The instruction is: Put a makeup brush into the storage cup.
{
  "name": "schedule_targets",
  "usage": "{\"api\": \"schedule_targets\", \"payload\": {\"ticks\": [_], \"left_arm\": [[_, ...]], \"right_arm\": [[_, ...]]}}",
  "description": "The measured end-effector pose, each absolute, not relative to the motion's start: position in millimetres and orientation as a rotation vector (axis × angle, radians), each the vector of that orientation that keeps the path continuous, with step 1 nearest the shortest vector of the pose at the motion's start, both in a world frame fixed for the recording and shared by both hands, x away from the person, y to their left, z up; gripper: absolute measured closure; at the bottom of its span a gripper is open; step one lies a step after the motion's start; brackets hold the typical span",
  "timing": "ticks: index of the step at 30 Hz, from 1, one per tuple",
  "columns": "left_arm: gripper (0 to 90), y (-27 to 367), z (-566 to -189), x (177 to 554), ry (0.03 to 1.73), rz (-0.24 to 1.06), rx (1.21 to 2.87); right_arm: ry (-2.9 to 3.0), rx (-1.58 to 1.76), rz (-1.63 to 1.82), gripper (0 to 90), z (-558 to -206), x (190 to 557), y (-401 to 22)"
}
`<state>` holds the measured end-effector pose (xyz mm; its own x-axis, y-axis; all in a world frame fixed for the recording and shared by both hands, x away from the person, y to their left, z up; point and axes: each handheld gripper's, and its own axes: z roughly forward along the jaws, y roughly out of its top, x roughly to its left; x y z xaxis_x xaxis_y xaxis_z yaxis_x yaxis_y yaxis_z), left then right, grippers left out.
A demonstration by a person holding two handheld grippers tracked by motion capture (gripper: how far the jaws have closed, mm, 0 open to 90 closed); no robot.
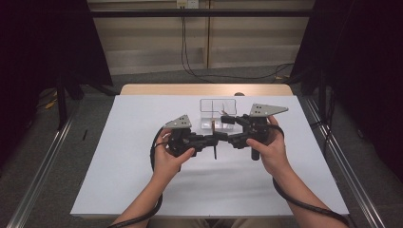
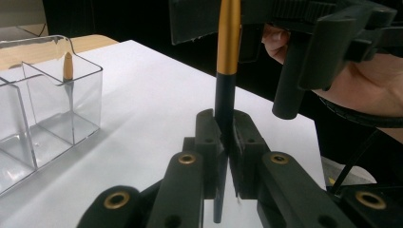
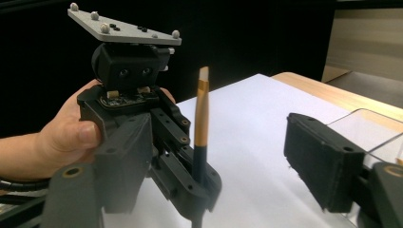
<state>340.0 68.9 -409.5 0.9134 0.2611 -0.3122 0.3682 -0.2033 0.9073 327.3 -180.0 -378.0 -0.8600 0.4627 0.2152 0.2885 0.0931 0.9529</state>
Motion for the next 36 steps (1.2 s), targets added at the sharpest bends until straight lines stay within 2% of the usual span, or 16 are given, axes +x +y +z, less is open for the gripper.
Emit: {"api": "schedule_targets", "payload": {"ticks": [8, 12, 14, 17, 23, 24, 25, 28, 34, 36], "left_arm": [[83.4, 68, -408, 339, 0.461, -0.100, 1.801], [83.3, 69, -408, 338, 0.457, -0.099, 1.801], [83.4, 69, -408, 338, 0.457, -0.096, 1.803], [83.4, 70, -408, 339, 0.464, -0.094, 1.802], [82.7, 71, -408, 339, 0.459, -0.111, 1.796], [80.4, 71, -408, 340, 0.464, -0.127, 1.789], [73.3, 71, -408, 340, 0.465, -0.113, 1.793], [60.5, 73, -409, 341, 0.480, -0.106, 1.787], [29.3, 77, -406, 338, 0.471, -0.078, 1.772], [22.6, 79, -405, 337, 0.455, -0.058, 1.769]], "right_arm": [[2.226, 0.745, 1.859, 57.5, -379, 327, -170], [2.224, 0.745, 1.859, 68.8, -380, 327, -168], [2.219, 0.746, 1.867, 71.2, -381, 328, -168], [2.227, 0.720, 1.876, 81.1, -381, 327, -166], [2.240, 0.696, 1.891, 84.0, -380, 326, -164], [2.243, 0.693, 1.893, 84.0, -380, 326, -164], [2.237, 0.688, 1.890, 84.0, -380, 326, -164], [2.235, 0.681, 1.895, 84.0, -378, 326, -165], [2.230, 0.687, 1.890, 84.0, -379, 326, -168], [2.228, 0.696, 1.891, 84.0, -379, 327, -170]]}}
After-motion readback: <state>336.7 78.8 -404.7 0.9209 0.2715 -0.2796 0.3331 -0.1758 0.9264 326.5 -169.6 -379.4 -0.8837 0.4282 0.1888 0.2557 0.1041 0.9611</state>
